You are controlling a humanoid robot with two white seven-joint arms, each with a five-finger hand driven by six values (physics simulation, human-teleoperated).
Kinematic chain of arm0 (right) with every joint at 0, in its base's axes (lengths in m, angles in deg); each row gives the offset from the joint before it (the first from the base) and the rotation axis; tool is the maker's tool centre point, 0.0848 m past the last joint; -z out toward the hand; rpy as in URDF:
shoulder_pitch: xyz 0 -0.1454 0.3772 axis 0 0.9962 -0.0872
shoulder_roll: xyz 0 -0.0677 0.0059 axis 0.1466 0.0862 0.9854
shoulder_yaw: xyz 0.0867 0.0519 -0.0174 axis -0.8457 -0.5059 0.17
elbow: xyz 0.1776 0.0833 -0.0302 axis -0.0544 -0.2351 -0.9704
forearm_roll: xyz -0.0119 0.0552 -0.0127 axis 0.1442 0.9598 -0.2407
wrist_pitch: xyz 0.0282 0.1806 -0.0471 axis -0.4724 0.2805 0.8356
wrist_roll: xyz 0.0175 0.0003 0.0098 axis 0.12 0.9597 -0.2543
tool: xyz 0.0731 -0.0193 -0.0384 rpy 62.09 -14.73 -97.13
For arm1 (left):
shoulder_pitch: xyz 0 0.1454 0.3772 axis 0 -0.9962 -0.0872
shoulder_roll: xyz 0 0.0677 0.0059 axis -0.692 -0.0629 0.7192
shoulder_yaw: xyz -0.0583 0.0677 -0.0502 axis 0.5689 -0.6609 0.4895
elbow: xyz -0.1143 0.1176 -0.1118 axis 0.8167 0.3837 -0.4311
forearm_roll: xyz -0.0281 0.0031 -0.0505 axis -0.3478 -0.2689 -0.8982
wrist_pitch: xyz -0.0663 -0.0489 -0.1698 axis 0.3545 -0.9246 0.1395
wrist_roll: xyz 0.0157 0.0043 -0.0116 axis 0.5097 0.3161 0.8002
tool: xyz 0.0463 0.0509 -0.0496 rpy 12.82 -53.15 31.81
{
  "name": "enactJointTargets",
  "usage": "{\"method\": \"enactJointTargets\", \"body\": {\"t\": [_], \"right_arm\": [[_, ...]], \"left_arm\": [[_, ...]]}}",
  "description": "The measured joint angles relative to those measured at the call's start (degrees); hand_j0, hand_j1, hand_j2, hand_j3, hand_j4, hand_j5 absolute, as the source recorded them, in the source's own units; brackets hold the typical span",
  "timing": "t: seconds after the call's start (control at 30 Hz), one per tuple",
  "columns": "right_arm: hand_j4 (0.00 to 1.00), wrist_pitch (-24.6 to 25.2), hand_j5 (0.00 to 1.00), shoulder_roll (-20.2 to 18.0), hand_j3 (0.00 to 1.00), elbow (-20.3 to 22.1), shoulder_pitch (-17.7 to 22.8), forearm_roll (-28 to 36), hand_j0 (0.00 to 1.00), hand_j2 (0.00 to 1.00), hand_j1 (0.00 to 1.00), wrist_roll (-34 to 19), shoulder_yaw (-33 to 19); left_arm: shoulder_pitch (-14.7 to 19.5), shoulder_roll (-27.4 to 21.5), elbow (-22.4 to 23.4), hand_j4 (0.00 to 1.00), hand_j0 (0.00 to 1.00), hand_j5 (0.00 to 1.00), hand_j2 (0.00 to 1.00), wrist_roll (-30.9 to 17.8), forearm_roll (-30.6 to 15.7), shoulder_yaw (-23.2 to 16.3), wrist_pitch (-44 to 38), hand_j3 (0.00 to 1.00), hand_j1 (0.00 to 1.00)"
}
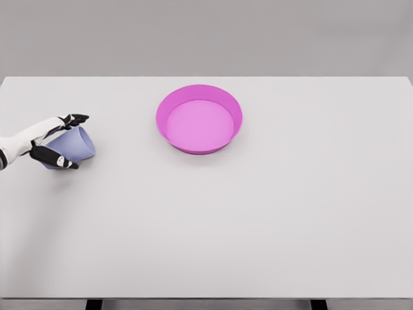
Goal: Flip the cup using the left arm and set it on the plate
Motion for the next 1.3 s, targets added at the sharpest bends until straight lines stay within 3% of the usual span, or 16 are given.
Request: {"method": "enactJointTargets", "body": {"t": [0.2, 0.5, 0.63, 1.03, 1.3], "right_arm": [[1.00, 0.00, 1.00, 0.00, 1.00, 0.00, 0.00, 0.00, 1.00, 1.00, 1.00, 0.01, 0.00], [1.00, 0.00, 1.00, 0.00, 1.00, 0.00, 0.00, 0.00, 1.00, 1.00, 1.00, -0.01, 0.00], [1.00, 0.00, 1.00, 0.00, 1.00, 0.00, 0.00, 0.00, 1.00, 1.00, 1.00, 0.03, 0.00], [1.00, 0.00, 1.00, 0.00, 1.00, 0.00, 0.00, 0.00, 1.00, 1.00, 1.00, 0.02, 0.00], [1.00, 0.00, 1.00, 0.00, 1.00, 0.00, 0.00, 0.00, 1.00, 1.00, 1.00, 0.00, 0.00]], "left_arm": [[0.53, 0.09, 0.17, 0.75, 0.75, 0.75, 0.75, -0.11, -0.07, -0.67, 0.00, 0.75, 0.75], [0.62, 0.59, 0.21, 0.65, 0.65, 0.65, 0.65, -0.21, -0.64, -0.77, 0.12, 0.65, 0.65], [0.70, 0.63, -0.89, 0.59, 0.59, 0.59, 0.59, -0.12, -4.02, -0.27, 2.45, 0.59, 0.59], [3.25, 1.33, -3.84, 0.54, 0.54, 0.54, 0.54, 2.00, -14.34, -0.29, 13.01, 0.54, 0.54], [5.27, 8.79, -3.82, 0.55, 0.55, 0.55, 0.55, 4.76, -18.46, -0.76, 17.08, 0.55, 0.55]]}}
